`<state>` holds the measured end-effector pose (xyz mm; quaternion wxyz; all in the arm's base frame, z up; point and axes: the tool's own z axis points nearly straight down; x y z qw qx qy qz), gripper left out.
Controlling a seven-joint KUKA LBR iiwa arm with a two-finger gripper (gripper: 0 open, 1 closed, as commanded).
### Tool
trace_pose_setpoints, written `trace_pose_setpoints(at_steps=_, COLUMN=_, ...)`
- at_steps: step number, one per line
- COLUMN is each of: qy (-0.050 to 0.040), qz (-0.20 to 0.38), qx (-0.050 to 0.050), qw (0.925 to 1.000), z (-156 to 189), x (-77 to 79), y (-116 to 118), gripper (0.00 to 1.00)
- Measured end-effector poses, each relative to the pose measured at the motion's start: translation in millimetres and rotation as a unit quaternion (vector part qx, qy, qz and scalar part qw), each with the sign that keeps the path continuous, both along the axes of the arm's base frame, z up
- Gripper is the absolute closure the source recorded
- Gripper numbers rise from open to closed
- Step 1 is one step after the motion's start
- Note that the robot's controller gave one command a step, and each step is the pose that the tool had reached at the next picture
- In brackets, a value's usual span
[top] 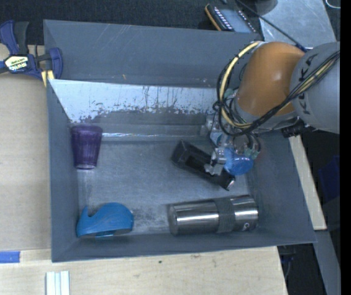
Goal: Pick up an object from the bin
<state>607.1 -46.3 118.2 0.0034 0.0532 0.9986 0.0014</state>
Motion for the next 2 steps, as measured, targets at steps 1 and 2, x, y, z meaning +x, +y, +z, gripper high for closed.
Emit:
trace_pose_setpoints(at_steps=1, qy=0.0049, qz=0.014, qx=0.000, qw=0.9999, z=-51, x=-27.5, y=16, gripper=0.00)
trace_pose_setpoints(at_steps=2, qy=-0.0044, qz=-0.063, qx=0.003, qw=0.9980, z=-46, x=-19.3, y=-1, gripper=0.00)
